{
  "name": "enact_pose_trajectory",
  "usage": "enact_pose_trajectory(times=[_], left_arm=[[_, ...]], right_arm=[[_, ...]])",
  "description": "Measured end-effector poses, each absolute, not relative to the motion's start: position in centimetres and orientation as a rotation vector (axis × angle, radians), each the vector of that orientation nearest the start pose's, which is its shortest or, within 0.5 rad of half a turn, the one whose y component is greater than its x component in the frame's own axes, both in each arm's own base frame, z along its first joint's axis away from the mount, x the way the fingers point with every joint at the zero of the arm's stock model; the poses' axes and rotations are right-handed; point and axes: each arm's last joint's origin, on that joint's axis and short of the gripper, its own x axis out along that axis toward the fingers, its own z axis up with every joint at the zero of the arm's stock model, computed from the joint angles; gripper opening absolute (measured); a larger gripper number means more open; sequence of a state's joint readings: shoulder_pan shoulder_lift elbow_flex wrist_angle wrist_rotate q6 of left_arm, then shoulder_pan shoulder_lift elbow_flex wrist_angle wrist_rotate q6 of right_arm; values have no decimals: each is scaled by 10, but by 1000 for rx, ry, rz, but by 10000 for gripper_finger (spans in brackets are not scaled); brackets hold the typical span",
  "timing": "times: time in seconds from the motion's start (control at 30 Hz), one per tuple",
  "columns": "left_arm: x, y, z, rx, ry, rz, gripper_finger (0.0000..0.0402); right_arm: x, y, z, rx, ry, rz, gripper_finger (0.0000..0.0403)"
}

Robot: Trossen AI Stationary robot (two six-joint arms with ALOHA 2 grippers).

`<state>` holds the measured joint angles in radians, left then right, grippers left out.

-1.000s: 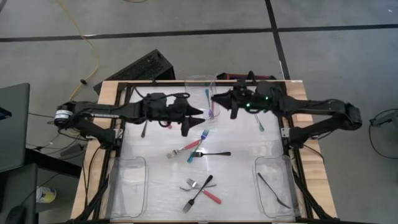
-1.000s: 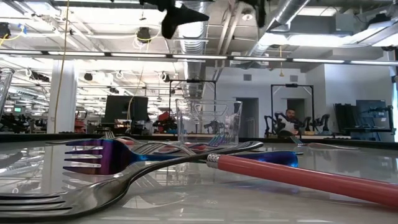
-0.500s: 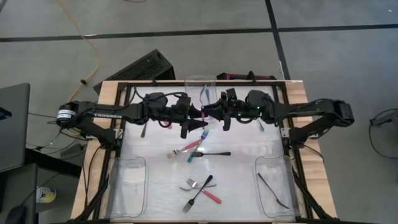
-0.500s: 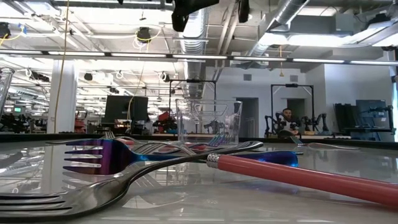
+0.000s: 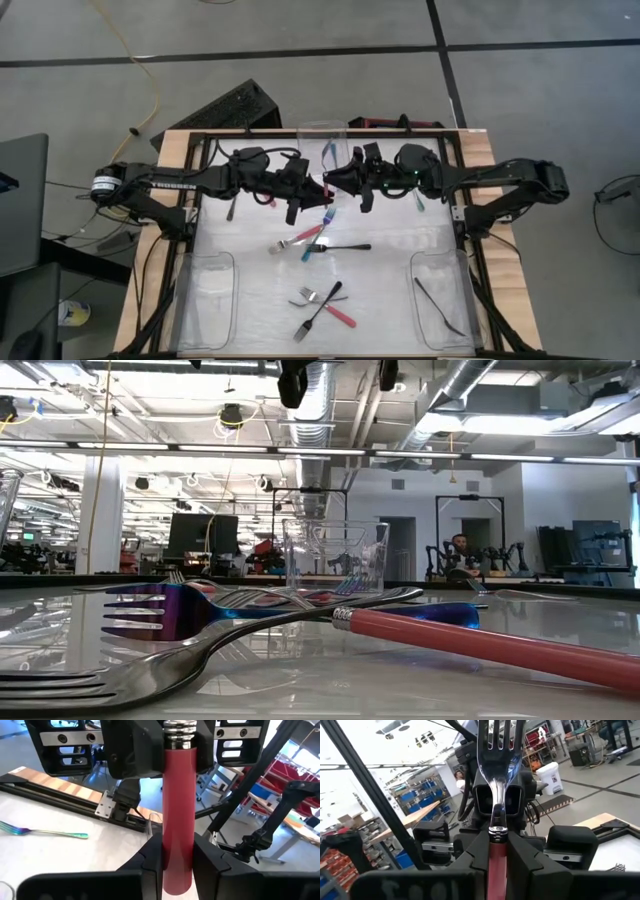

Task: Sort silverware by color (type)
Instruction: Put the pink fork into the bottom left transparent bin

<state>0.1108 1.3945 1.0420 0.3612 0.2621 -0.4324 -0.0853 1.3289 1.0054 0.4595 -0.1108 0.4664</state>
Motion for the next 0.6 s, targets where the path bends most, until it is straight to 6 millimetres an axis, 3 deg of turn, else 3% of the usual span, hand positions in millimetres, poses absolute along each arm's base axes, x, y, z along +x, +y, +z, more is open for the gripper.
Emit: enact_pose_trajectory(times=[0.13,0.3,0.43,0.6], left_arm=[[319,28,335,-438,34,-153,51],[312,32,338,-469,73,-164,51],[295,35,347,-471,173,-90,51],[259,27,346,-605,483,-2,51]], right_arm=[[303,-23,351,456,-120,55,88],[300,-28,348,468,-53,80,151],[293,-34,347,456,20,107,217],[283,-38,347,412,86,115,270]])
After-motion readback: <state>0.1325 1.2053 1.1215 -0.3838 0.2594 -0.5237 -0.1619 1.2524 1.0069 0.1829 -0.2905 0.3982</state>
